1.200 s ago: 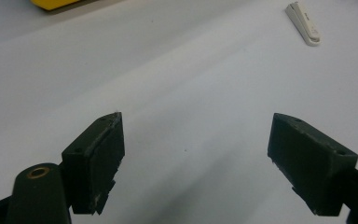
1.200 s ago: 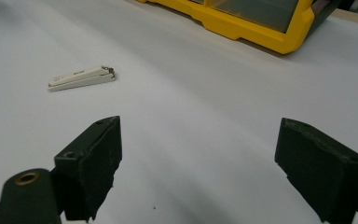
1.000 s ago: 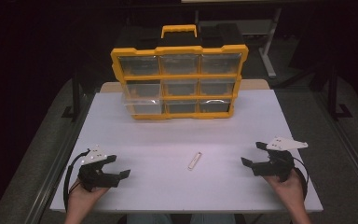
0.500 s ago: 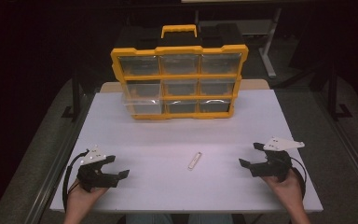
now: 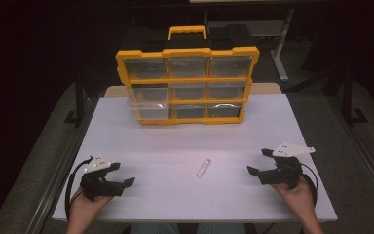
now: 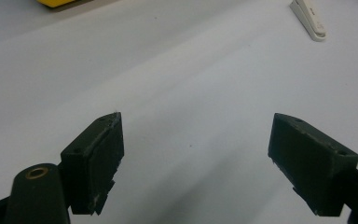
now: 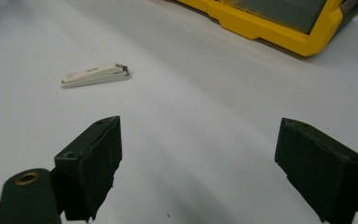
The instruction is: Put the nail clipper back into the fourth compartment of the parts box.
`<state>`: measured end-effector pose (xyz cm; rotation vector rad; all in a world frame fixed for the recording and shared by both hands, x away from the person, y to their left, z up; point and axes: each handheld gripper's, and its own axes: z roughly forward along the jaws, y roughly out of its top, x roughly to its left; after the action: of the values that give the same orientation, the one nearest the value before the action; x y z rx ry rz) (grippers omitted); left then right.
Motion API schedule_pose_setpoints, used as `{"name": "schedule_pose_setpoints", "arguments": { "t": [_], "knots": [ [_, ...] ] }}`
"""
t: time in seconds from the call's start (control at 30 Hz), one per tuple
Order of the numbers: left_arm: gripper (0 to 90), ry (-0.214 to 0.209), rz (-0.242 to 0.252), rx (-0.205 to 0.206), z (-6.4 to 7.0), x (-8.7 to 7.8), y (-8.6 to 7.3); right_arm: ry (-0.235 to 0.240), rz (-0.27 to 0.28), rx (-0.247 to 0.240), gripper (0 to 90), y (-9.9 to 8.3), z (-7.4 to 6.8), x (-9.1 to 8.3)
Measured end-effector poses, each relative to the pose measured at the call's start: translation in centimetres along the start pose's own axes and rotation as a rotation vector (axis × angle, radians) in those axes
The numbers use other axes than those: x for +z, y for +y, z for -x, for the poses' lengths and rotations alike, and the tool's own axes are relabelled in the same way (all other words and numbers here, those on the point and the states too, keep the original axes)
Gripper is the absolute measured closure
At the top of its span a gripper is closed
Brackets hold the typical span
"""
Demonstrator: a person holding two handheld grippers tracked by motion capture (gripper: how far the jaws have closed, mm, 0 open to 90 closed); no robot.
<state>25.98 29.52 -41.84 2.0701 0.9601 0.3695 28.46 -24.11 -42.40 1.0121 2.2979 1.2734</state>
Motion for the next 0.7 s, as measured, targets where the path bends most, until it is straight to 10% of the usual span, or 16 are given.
{"name": "schedule_pose_setpoints", "arguments": {
  "t": [0.7],
  "knots": [
    [18.4, -0.003, -0.015, 0.022, -0.1, 0.1, 0.0, 0.077, -0.082, -0.063, 19.0, 4.6, -0.3, 1.7]
  ]
}}
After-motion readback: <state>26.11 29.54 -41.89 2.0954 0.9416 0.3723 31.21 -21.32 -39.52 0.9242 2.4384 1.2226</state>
